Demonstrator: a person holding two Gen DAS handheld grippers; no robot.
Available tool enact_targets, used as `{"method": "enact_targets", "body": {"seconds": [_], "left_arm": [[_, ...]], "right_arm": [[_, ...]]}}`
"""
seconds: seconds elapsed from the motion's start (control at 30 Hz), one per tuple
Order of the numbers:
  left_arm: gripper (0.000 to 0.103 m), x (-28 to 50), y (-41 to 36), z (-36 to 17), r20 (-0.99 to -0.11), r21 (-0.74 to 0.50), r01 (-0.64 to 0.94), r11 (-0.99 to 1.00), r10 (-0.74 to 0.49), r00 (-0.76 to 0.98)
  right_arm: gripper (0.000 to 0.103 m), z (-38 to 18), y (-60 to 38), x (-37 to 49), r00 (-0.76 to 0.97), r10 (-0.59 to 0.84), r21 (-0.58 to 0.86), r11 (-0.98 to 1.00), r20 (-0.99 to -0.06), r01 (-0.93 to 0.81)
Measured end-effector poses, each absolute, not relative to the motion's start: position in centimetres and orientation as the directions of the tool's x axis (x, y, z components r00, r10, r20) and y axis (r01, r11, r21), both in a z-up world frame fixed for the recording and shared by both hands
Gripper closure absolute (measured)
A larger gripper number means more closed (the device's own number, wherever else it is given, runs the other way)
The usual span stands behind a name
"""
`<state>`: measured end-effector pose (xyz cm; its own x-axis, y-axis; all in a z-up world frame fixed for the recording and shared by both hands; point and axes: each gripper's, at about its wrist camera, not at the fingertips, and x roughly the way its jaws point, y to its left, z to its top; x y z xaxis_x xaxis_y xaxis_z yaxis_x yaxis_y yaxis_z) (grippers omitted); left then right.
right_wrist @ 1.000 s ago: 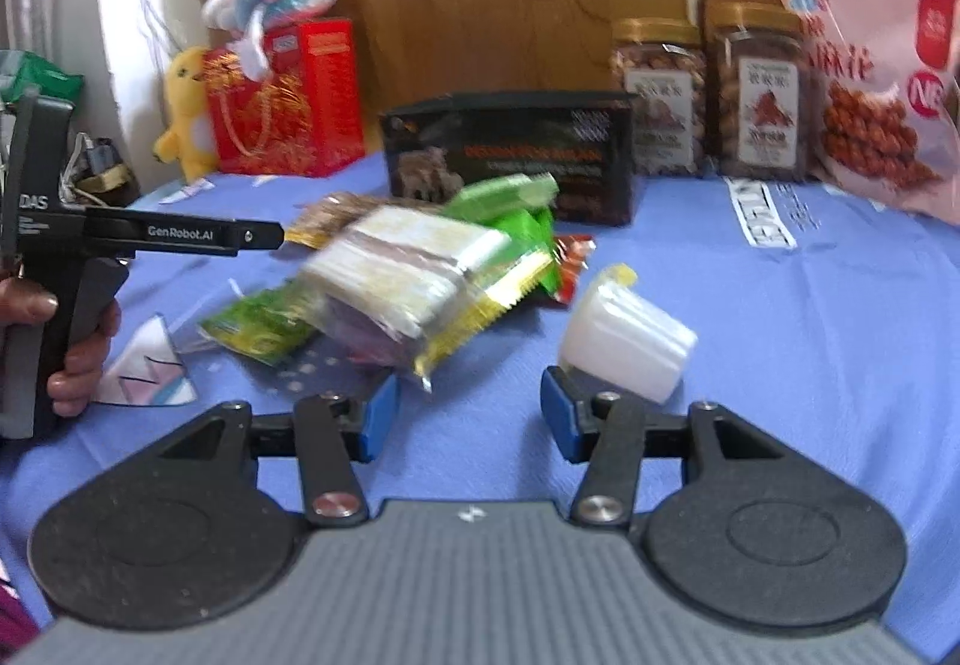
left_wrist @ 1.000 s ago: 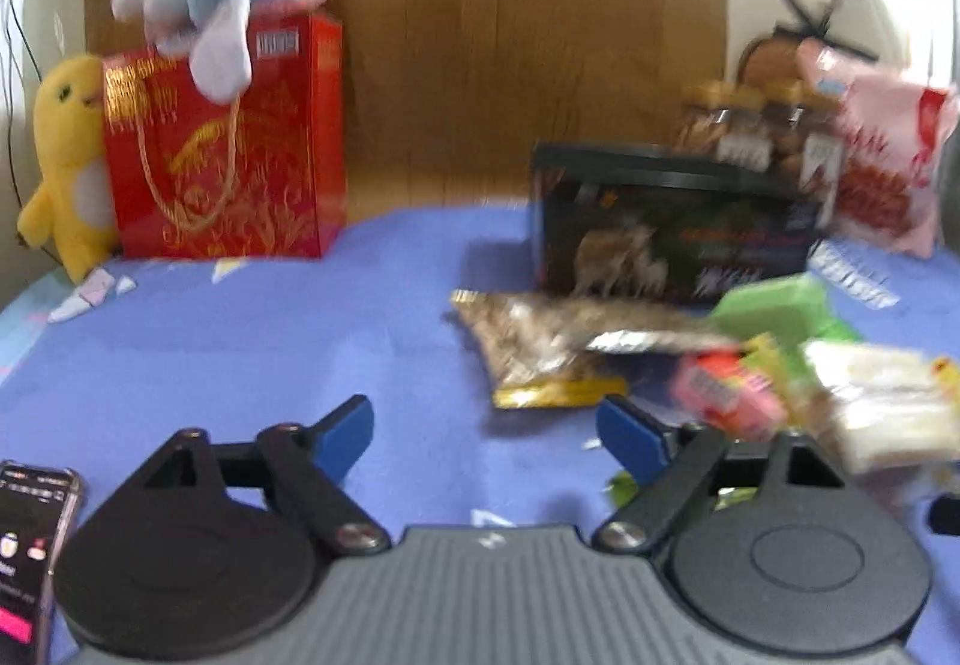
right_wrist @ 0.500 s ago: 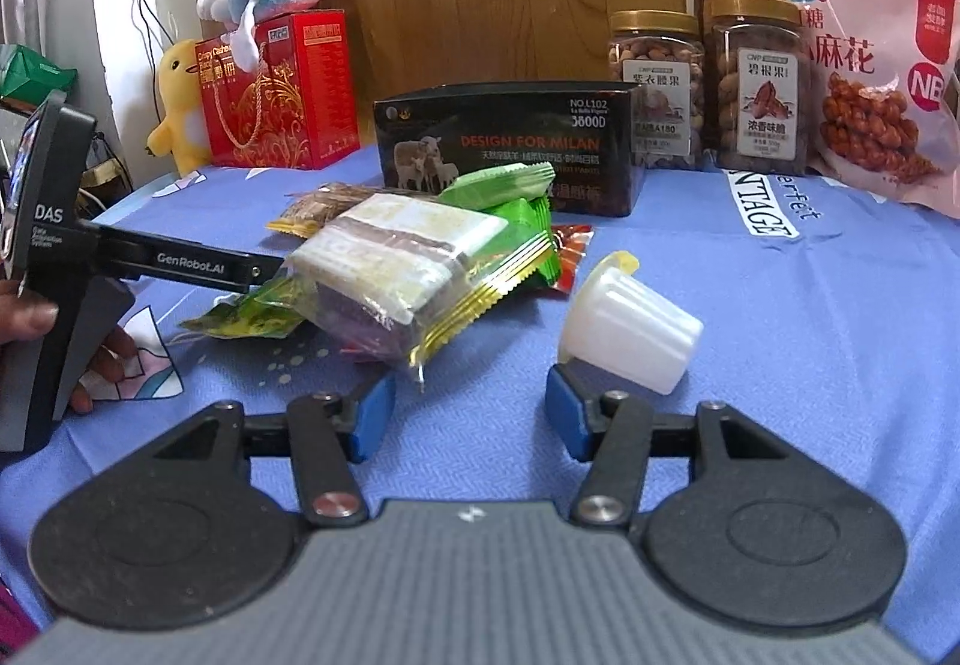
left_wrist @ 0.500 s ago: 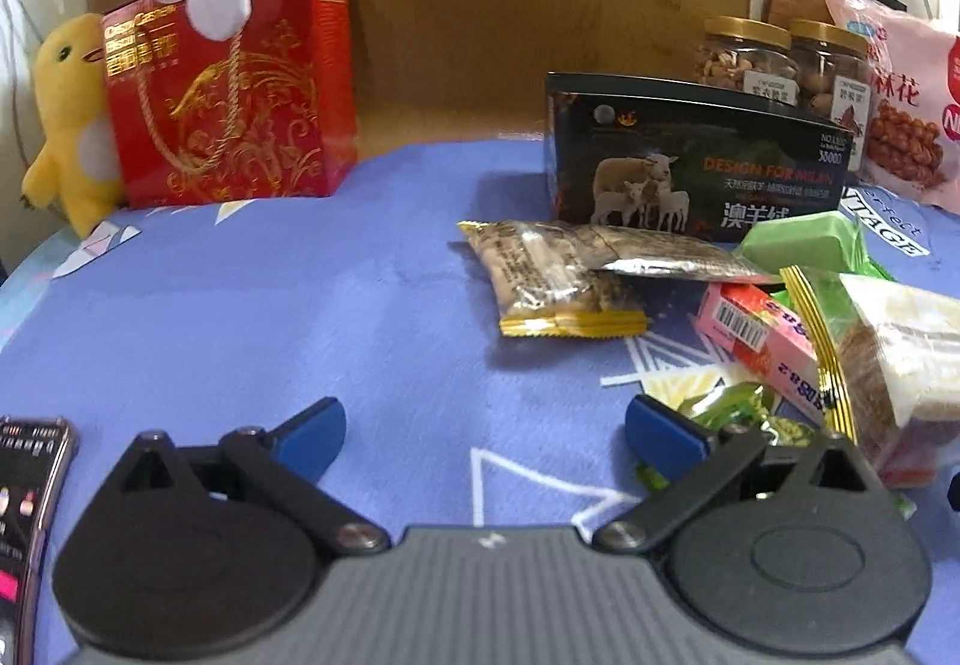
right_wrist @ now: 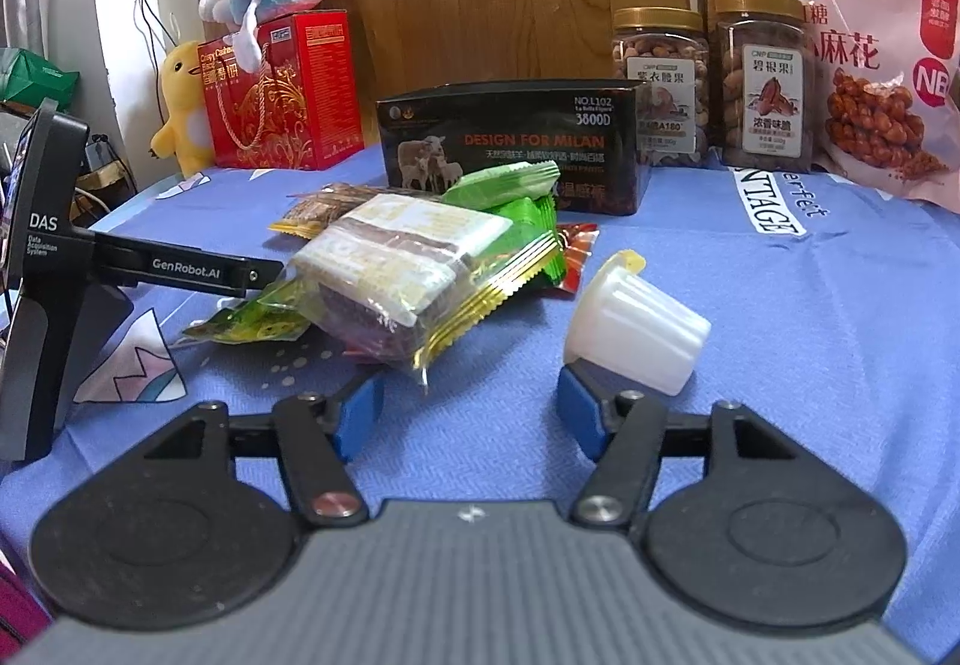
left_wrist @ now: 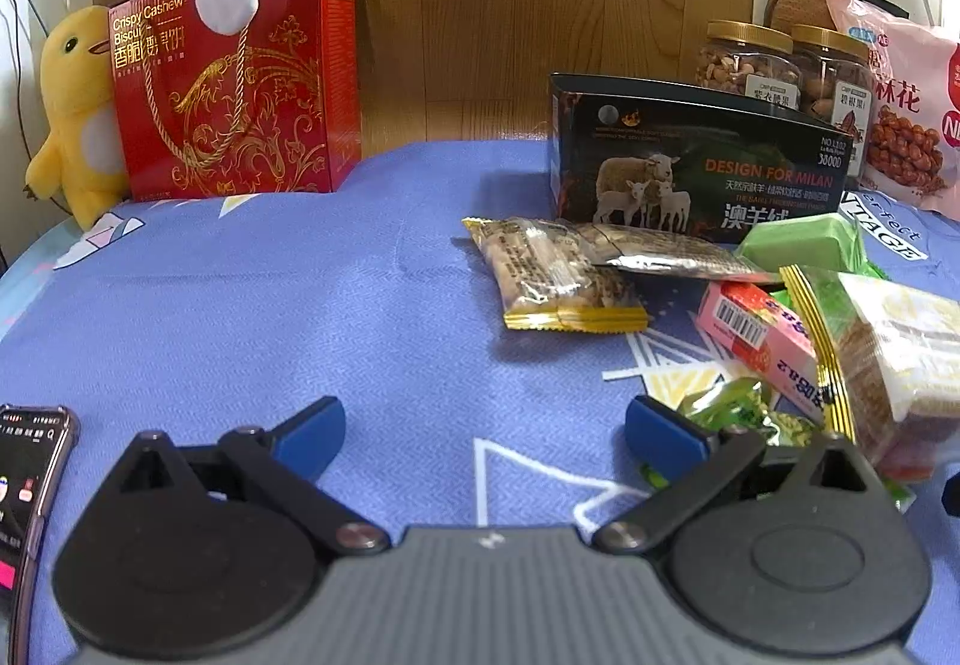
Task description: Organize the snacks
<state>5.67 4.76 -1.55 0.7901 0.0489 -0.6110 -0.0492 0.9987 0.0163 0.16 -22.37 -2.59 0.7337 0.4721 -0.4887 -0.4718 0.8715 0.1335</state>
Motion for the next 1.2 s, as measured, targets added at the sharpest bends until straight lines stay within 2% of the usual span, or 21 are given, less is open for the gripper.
{"method": "enact_targets", "body": {"seconds": [0.77, 1.2], "left_arm": [[0.0, 5.67, 4.76, -1.54, -0.611, 0.016, -0.048, 0.999, 0.048, 0.79], [0.0, 5.67, 4.77, -1.54, -0.612, 0.016, -0.048, 0.999, 0.048, 0.79]], "right_arm": [[0.029, -2.61, -22.16, 0.18, 0.728, 0.475, 0.12, 0.867, -0.495, -0.484], [0.029, -2.61, -22.2, 0.15, 0.731, 0.471, 0.12, 0.869, -0.494, -0.48]]}}
